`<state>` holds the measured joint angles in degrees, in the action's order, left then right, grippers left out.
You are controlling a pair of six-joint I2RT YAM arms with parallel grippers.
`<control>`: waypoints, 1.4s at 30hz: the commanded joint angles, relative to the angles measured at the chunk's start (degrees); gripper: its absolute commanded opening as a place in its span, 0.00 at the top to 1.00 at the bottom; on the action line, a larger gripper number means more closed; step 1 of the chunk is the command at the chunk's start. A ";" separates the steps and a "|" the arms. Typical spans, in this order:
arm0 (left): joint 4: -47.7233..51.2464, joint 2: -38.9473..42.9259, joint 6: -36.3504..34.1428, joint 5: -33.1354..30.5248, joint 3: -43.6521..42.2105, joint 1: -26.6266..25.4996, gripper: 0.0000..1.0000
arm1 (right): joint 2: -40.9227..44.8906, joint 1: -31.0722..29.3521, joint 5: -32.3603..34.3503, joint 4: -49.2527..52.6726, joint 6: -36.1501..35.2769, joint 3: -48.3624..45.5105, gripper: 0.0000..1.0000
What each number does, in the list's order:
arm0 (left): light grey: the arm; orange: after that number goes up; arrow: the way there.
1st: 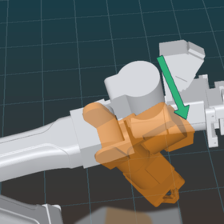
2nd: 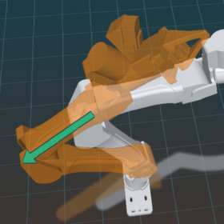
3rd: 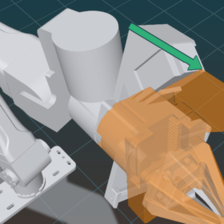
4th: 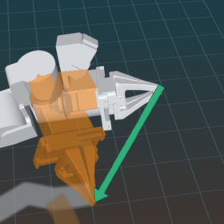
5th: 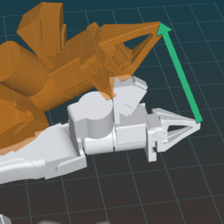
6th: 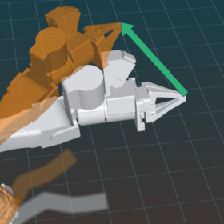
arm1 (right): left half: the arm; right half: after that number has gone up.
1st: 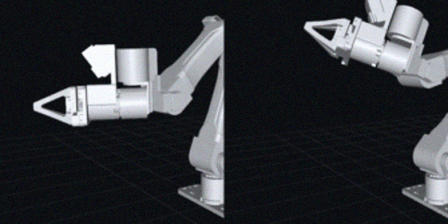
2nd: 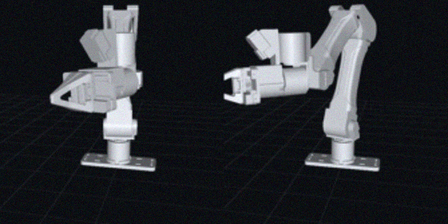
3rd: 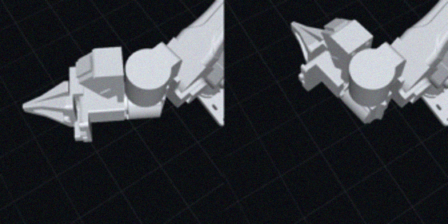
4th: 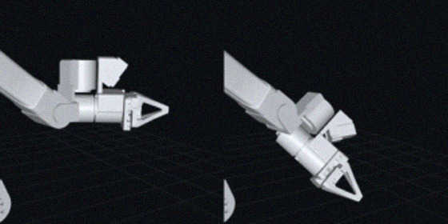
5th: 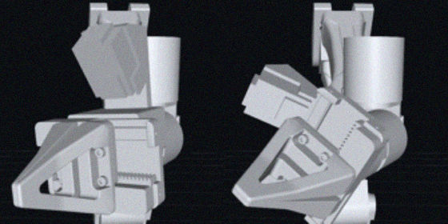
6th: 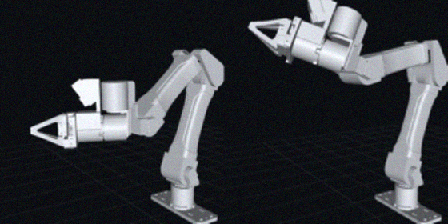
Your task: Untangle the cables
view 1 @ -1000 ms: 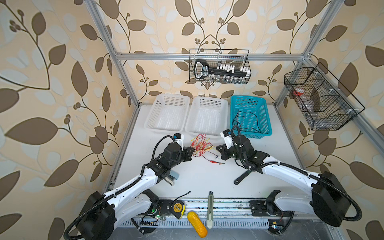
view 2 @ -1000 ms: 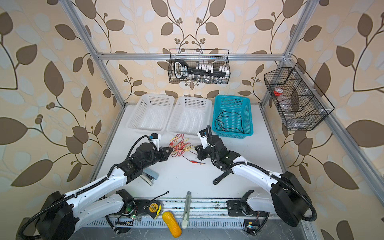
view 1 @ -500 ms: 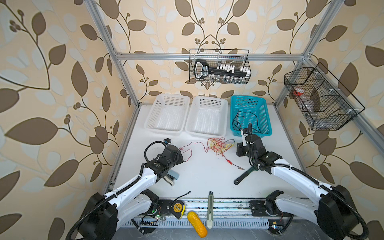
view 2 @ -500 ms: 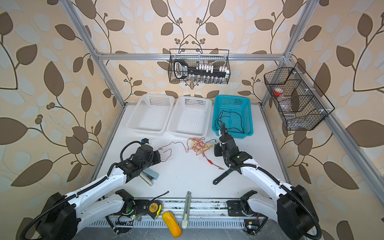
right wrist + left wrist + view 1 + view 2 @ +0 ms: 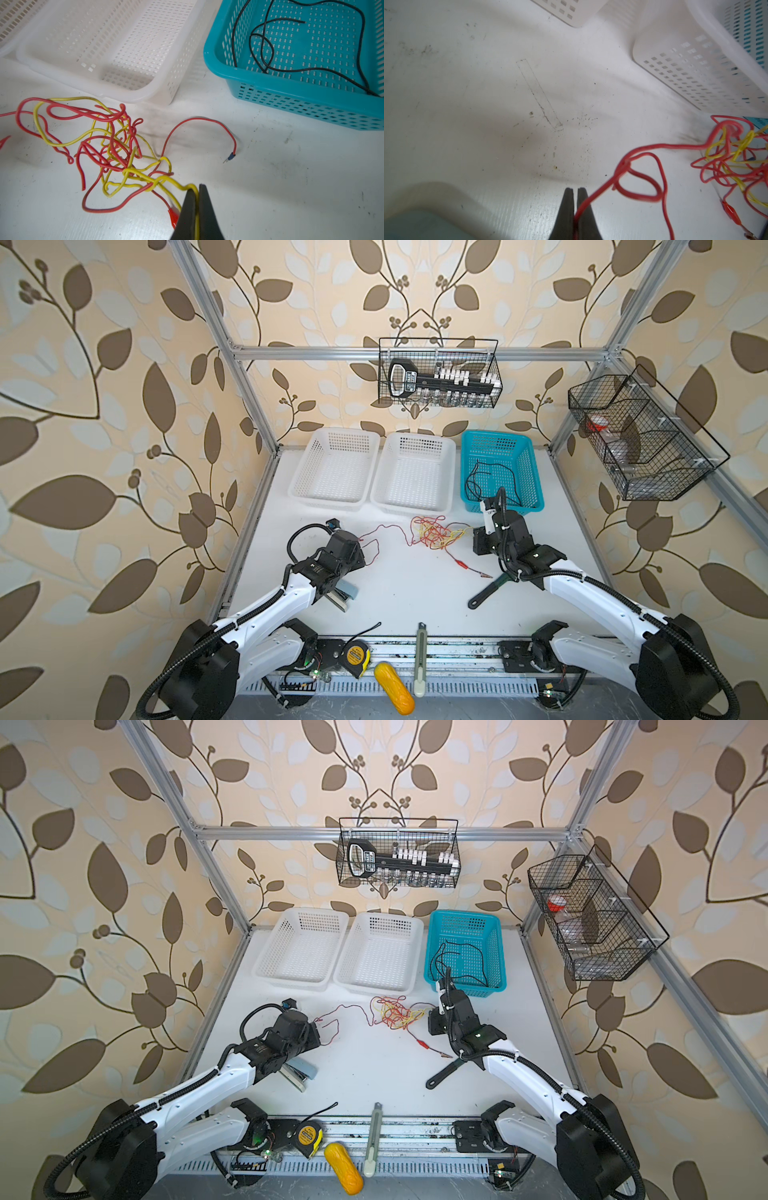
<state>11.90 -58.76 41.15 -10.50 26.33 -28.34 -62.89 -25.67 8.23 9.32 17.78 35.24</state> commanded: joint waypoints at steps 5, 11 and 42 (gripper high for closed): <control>1.14 -0.57 3.10 -3.88 0.41 2.90 1.00 | 6.50 6.57 8.62 2.78 4.19 -1.27 1.00; 1.10 0.05 3.67 -3.15 0.04 5.81 1.00 | 10.27 10.03 7.47 3.82 3.59 -1.98 1.00; -12.47 10.17 -6.82 12.75 -0.27 5.71 0.02 | -10.62 -9.60 -7.21 -4.57 -4.55 9.13 1.00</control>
<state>2.52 -49.43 36.69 0.27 24.47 -22.79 -72.77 -35.14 2.02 4.97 13.85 42.15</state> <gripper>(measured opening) 0.984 0.048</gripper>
